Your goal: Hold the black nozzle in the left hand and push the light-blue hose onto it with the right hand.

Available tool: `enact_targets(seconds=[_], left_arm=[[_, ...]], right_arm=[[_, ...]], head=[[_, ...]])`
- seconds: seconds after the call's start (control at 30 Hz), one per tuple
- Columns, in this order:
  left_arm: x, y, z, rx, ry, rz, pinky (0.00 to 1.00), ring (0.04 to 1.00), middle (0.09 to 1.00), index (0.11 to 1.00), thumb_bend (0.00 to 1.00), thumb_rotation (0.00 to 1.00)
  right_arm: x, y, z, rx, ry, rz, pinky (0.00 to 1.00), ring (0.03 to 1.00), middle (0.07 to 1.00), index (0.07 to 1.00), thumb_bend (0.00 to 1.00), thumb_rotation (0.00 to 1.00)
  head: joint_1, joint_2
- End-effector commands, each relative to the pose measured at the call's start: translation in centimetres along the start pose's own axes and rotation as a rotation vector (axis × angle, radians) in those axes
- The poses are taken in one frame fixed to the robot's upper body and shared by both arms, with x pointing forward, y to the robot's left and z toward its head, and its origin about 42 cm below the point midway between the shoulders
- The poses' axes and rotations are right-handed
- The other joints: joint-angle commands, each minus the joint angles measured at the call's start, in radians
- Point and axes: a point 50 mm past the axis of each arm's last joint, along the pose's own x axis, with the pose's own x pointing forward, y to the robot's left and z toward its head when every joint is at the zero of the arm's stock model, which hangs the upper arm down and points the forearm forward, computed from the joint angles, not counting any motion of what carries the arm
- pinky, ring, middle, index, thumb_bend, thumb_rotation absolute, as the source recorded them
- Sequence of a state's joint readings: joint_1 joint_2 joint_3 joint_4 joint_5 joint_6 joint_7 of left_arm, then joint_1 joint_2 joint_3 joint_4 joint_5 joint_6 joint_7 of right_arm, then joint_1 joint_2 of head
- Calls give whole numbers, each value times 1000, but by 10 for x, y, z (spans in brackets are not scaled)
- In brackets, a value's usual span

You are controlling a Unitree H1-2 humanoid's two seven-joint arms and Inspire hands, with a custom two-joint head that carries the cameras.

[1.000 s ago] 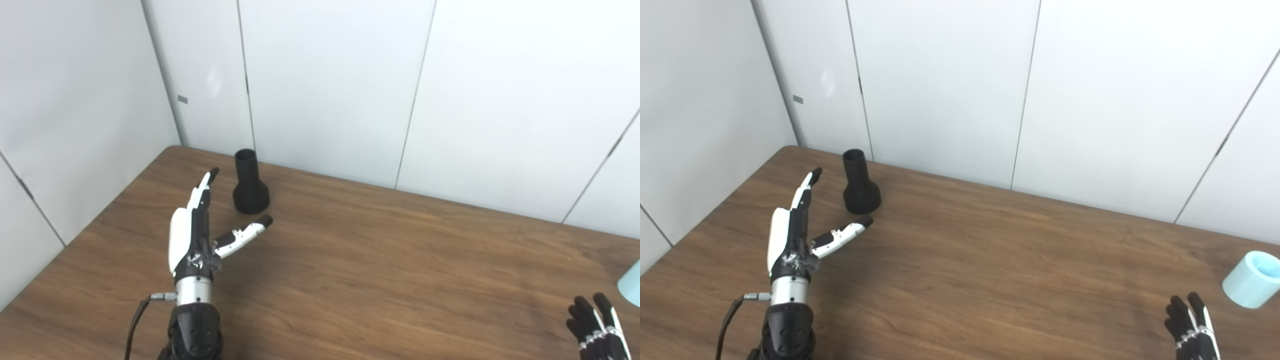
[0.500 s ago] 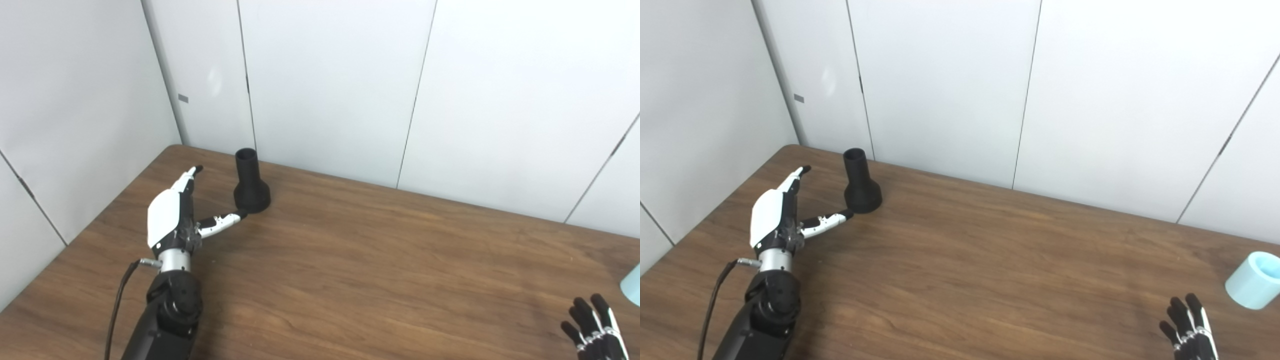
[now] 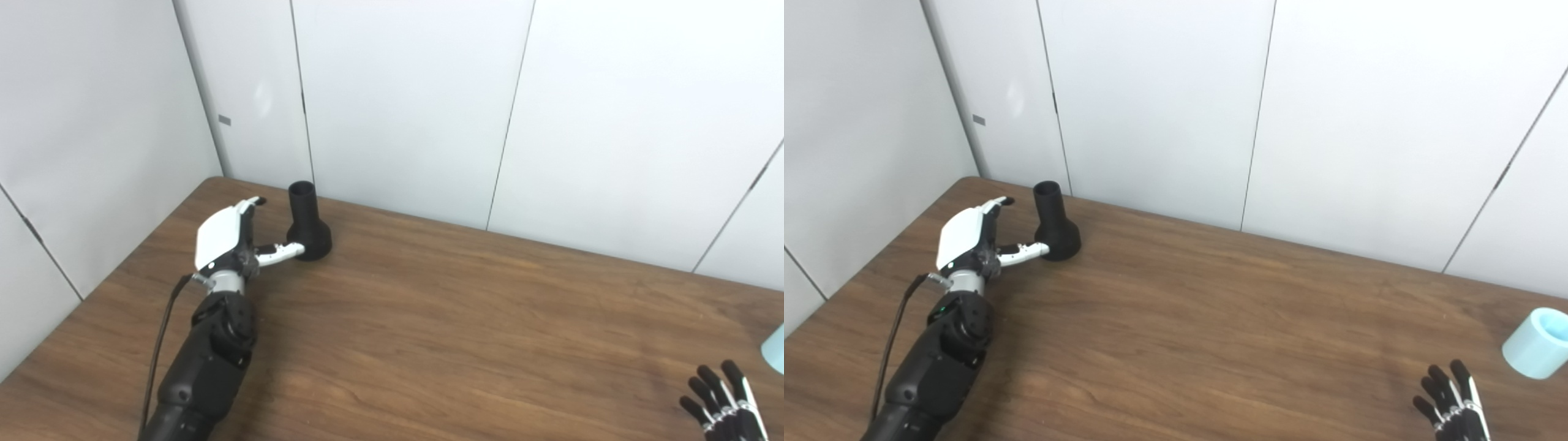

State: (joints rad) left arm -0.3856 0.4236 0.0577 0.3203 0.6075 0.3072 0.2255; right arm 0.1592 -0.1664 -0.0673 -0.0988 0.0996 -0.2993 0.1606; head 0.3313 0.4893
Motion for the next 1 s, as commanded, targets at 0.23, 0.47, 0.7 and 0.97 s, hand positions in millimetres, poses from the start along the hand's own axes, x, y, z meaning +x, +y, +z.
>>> enact_targets(seconds=[0.23,0.47,0.7,0.97], left_arm=[[34,17,21,88,-42,-16,1000,973,924,855,999,553],[43,15,24,106,-30,-69,1000,983,940,873,998,535],[52,11,29,121,-10,-102,1000,986,942,889,986,524],[58,4,34,120,-14,-120,1000,966,928,884,985,494]], right_arm=[[-33,15,-32,43,154,-24,863,933,926,1000,763,995],[-33,18,-34,25,130,-27,854,906,930,1000,750,996],[-34,22,-31,5,143,-31,835,906,908,1000,749,1000],[-35,25,-30,-20,138,-44,841,884,912,1000,746,1000]], head=[[1,11],[-9,17],[-26,26],[-37,37]])
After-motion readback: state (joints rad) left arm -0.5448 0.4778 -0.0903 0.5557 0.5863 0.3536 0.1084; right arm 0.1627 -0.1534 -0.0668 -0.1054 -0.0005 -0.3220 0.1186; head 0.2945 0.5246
